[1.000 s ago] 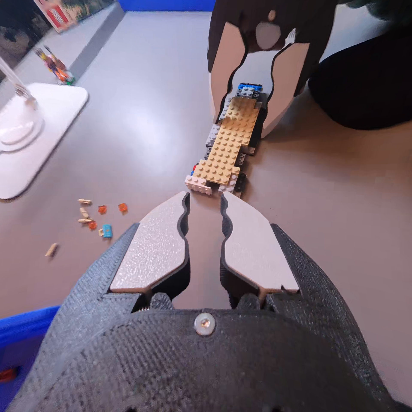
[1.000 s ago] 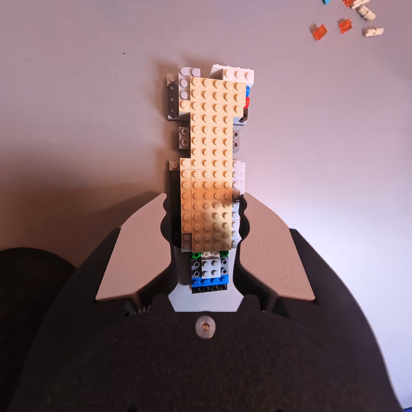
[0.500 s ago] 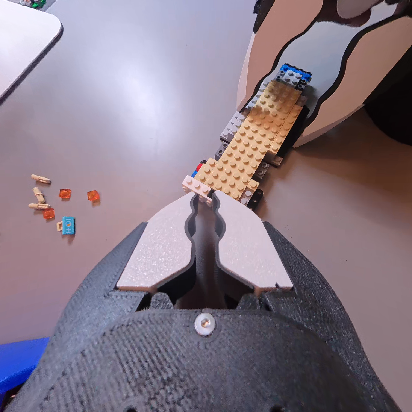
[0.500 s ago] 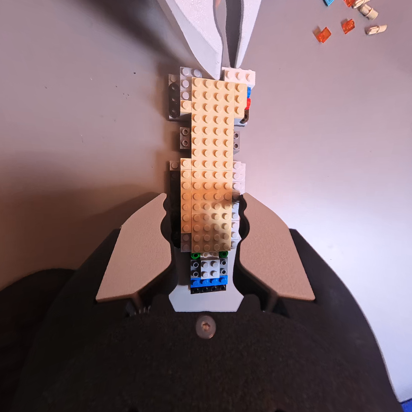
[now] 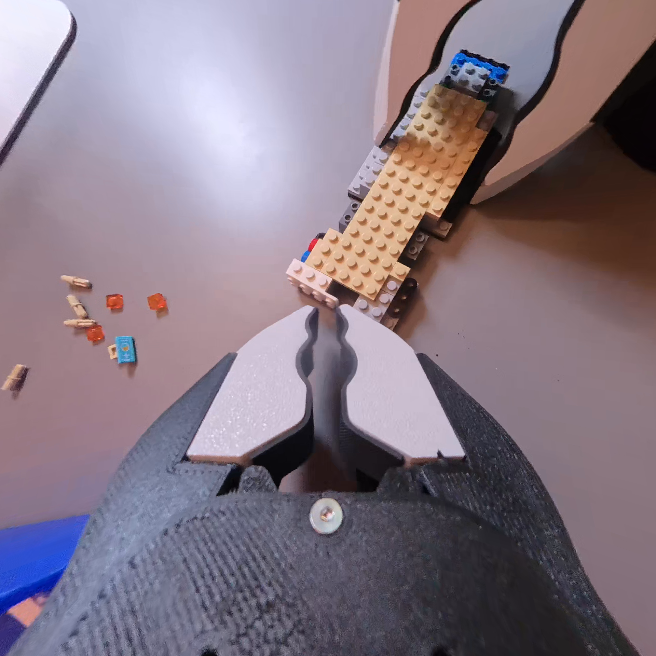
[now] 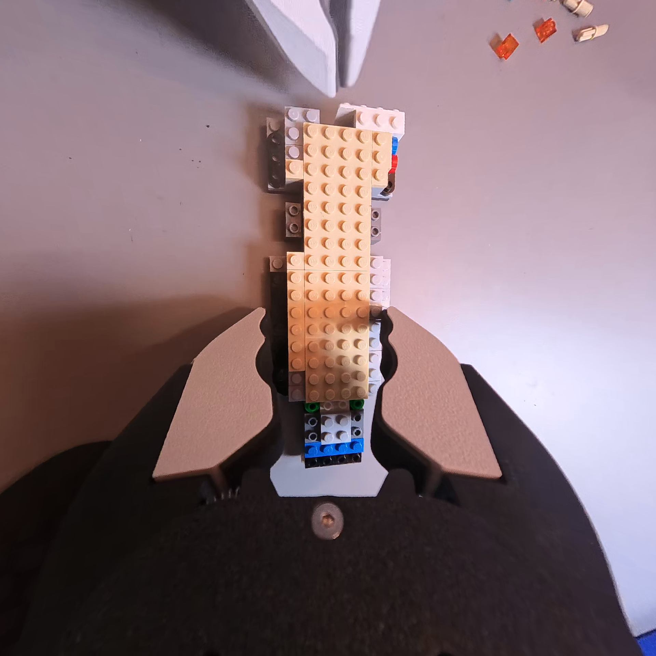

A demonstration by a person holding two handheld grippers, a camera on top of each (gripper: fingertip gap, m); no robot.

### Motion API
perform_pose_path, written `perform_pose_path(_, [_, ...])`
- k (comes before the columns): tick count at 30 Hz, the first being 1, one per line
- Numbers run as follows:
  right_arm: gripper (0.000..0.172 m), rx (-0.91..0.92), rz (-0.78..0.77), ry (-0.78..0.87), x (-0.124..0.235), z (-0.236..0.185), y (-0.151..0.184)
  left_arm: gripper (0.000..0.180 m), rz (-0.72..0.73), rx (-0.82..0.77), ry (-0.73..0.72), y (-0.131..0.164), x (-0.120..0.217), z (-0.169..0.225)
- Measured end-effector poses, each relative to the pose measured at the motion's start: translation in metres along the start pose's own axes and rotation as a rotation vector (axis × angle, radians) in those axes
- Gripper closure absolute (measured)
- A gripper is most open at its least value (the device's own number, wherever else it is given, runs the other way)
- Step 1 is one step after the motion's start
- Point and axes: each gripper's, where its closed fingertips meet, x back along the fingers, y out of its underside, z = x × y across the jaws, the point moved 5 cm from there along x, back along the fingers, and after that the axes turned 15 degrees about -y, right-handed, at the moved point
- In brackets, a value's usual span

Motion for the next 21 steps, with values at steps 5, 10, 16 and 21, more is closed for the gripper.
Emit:
perform_pose_path(5, [0.113, -0.007, -0.004, 0.005, 0.0007, 0.0002, 0.0010, 0.168, 0.017, 0.177, 0.087, 0.0012, -0.0092, -0.0034])
perform_pose_path(10, [0.112, -0.023, 0.004, 0.013, 0.0012, 0.0021, 0.0019, 0.170, 0.058, 0.322, 0.124, 0.0007, -0.0110, -0.0060])
perform_pose_path(16, [0.112, -0.021, 0.016, 0.011, 0.0006, 0.0018, 0.0016, 0.163, 0.104, 0.328, 0.139, -0.0011, -0.0086, -0.0046])
perform_pose_path(21, [0.112, -0.015, 0.013, 0.010, 0.0000, -0.0002, 0.0006, 0.169, 0.061, 0.237, 0.077, -0.0012, -0.0106, -0.0020])
